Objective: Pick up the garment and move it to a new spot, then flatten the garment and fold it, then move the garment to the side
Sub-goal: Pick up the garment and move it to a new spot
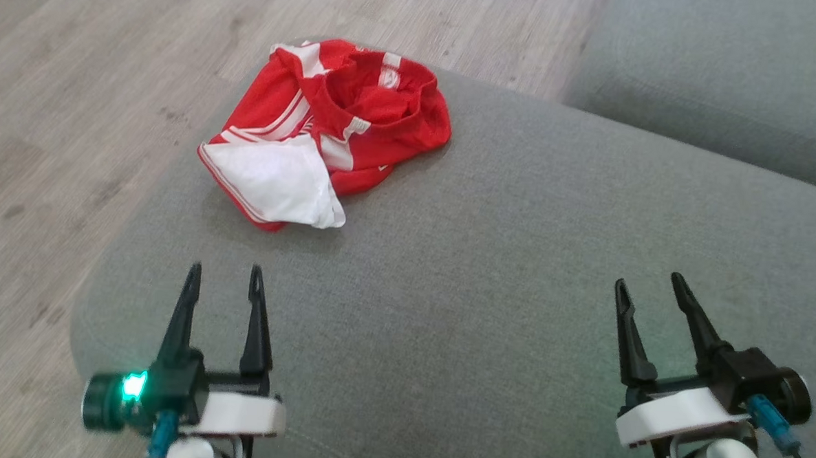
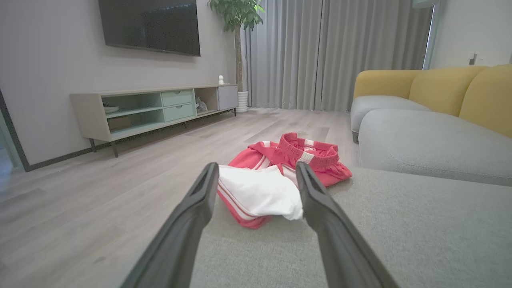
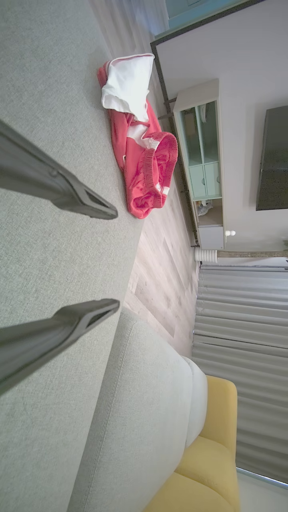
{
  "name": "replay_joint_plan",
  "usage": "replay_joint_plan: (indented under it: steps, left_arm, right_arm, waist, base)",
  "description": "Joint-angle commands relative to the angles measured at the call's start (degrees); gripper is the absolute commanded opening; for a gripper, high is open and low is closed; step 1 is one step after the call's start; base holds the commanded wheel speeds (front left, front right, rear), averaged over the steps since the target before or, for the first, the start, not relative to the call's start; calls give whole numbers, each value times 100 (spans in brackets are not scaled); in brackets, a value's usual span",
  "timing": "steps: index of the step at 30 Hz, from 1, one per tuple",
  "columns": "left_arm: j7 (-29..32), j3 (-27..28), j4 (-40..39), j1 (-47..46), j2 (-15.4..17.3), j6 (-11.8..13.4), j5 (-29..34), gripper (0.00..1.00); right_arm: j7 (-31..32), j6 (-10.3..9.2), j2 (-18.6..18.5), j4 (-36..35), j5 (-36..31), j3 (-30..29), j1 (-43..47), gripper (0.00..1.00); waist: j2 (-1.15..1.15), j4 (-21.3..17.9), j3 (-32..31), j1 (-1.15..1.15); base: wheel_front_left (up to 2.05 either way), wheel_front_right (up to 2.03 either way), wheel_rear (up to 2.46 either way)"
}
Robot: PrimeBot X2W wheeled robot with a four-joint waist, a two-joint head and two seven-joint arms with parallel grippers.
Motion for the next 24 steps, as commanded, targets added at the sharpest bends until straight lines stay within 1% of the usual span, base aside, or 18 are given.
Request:
replay_joint_plan:
  steps: [1,5,9,12,15,19,22,24]
  left_arm:
    - [-56,215,-248,-427,39,-31,78,100]
    - [-56,310,-375,-1000,123,-197,192,100]
    - [-56,406,-313,-1952,242,-375,257,100]
    - [-56,383,152,-2808,375,-563,320,100]
    - [31,309,1039,-3801,491,-824,325,100]
    - [746,251,2184,-5086,565,-980,340,100]
    - [1519,262,2973,-5752,597,-995,322,100]
    - [1953,302,3498,-6084,663,-958,308,100]
  right_arm:
    - [-63,44,-60,-194,-70,82,-96,100]
    - [-63,44,-60,-233,-328,39,-130,100]
    - [-63,44,-135,-299,-642,35,-331,100]
    - [-63,44,-352,-345,-734,93,-531,100]
    - [-63,44,-602,-402,-771,157,-734,100]
    - [-63,44,-879,-523,-802,179,-966,100]
    - [-63,44,-1035,-619,-802,159,-1081,100]
    - [-63,44,-1109,-677,-801,136,-1135,100]
  waist:
    - [0,12,60,1]
    - [0,-39,428,1]
    - [0,-163,968,1]
    - [0,-300,1353,1]
    - [0,-470,1732,1]
    - [0,-690,2165,1]
    - [0,-833,2447,1]
    - [0,-917,2596,1]
  base:
    - [0,0,0]
    - [0,0,0]
    - [0,0,0]
    - [0,0,0]
    - [0,0,0]
    - [0,0,0]
    - [0,0,0]
    - [0,0,0]
